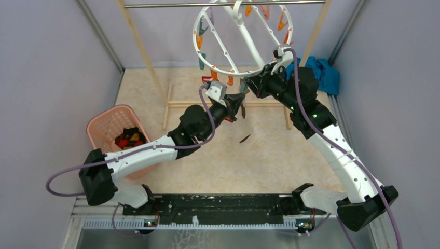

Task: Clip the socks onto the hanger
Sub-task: Clamp the sock onto the hanger.

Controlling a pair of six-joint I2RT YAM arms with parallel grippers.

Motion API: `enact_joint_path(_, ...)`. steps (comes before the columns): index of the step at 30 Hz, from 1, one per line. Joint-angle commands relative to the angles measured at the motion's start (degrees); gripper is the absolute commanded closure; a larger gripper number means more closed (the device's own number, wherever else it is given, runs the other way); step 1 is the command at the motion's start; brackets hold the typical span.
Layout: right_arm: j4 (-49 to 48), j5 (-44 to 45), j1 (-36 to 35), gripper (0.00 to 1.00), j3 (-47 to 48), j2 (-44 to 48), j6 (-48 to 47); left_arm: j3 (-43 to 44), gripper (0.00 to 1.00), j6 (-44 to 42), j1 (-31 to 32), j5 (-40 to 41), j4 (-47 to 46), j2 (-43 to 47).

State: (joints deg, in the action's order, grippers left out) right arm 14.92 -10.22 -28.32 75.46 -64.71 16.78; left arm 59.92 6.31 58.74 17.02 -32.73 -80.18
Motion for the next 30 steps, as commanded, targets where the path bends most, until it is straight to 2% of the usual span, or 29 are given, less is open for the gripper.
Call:
enact_joint_path(1, 2.7, -0.7, 0.2, 1.00, 0.6, 0.7, 0.5, 2.5, 1.00, -1.0, 0.6, 0.8, -3.7, -0.3)
enact_joint_path(14, 2.5, 0.0, 0.2, 1.00, 1.3, 1.1, 0.7, 5.2, 1.00, -3.5, 1.5, 3.0, -4.8, -2.3)
enact_joint_path(25, 1.7, 1.4, 0.1, 1.00, 1.4, 1.8, 1.1, 3.7, 1.00, -4.6, 1.6, 3.3, -4.9, -1.6)
enact_joint_path(30, 1.3, 0.7, 0.2, 0.75, 1.6, 2.1, 1.2, 4.2, 1.00, -5.5, 1.7, 3.2, -5.0, -2.1)
